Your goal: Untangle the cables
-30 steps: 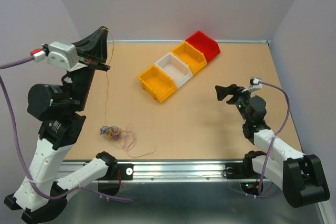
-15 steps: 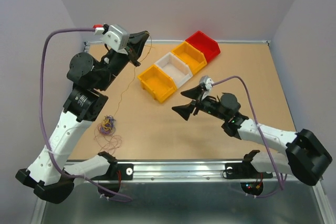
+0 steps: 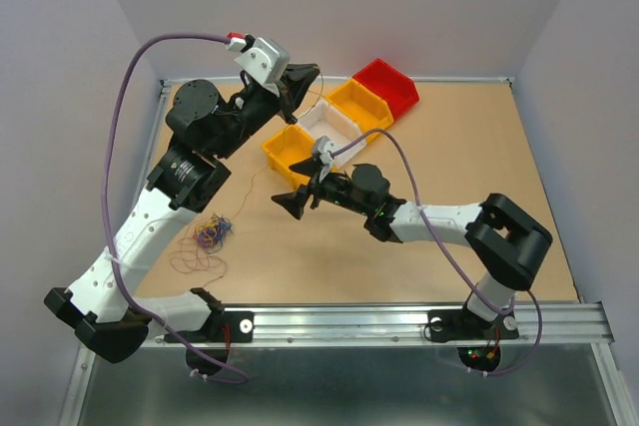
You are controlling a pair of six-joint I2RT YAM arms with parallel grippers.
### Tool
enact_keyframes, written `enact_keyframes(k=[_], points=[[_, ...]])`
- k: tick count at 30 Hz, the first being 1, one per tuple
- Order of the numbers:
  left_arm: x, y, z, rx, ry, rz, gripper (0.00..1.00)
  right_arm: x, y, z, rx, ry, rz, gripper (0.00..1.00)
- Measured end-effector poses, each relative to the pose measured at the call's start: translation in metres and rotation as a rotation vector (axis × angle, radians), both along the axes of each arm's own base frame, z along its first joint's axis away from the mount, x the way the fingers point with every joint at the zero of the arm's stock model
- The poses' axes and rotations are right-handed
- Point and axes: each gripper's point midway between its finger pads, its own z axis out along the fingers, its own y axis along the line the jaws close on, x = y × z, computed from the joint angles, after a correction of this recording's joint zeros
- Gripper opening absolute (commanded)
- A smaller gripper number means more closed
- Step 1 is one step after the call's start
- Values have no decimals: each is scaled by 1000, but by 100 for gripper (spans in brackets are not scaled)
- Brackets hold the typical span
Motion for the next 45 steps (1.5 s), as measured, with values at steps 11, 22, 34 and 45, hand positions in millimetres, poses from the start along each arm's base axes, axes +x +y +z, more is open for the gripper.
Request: enact_keyframes(k=[11, 22, 34, 45], points=[[2, 11, 8, -22, -6, 53, 0, 9, 79, -36, 24, -22, 43, 100], [-17, 32, 52, -58, -50, 82, 0, 36, 126, -65, 156, 38, -108, 76], [-95, 113, 117, -218, -206, 168, 0, 109, 30, -42, 263, 123, -637, 42], [-129, 206, 141, -409, -257, 447, 0, 130, -289, -13, 520, 202, -1132, 35]])
